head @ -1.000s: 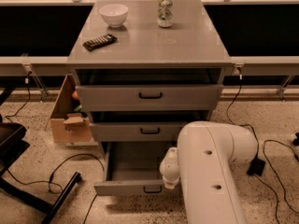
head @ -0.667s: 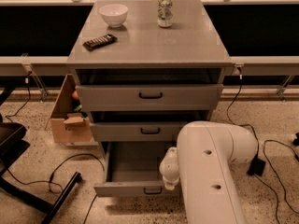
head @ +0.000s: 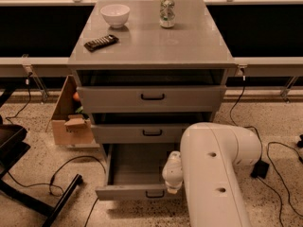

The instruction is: Open bottom drawer

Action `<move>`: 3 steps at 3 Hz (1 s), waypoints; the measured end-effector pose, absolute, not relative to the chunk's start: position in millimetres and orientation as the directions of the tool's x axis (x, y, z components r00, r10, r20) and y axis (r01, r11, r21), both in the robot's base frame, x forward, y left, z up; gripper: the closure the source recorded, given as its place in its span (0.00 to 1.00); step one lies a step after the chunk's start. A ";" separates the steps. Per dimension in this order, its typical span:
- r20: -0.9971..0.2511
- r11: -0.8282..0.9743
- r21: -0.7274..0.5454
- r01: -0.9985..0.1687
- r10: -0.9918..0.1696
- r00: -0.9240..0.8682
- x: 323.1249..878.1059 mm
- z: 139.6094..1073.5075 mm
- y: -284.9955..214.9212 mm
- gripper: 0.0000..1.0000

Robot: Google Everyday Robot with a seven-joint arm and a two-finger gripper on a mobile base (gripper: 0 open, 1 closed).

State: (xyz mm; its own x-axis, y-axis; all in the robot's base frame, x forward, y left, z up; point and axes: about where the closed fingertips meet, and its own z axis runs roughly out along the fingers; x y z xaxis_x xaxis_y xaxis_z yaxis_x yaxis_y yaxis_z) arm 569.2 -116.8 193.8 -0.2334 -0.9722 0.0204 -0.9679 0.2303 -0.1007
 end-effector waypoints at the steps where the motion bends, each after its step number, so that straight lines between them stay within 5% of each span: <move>1: 0.020 0.225 -0.110 -0.968 -0.973 -0.228 565.2 193.8 -117.2 1.00; 3: -0.009 0.228 -0.127 -0.965 -0.973 -0.229 561.3 197.8 -112.0 1.00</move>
Offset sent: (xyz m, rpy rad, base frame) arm -0.4390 -0.1209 0.1010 -0.1699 -0.7585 0.3924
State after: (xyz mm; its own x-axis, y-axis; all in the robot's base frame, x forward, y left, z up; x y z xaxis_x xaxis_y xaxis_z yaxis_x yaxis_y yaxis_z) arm 561.3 -112.0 197.8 -0.2289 -0.9734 -0.0094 -0.9653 0.2282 -0.1267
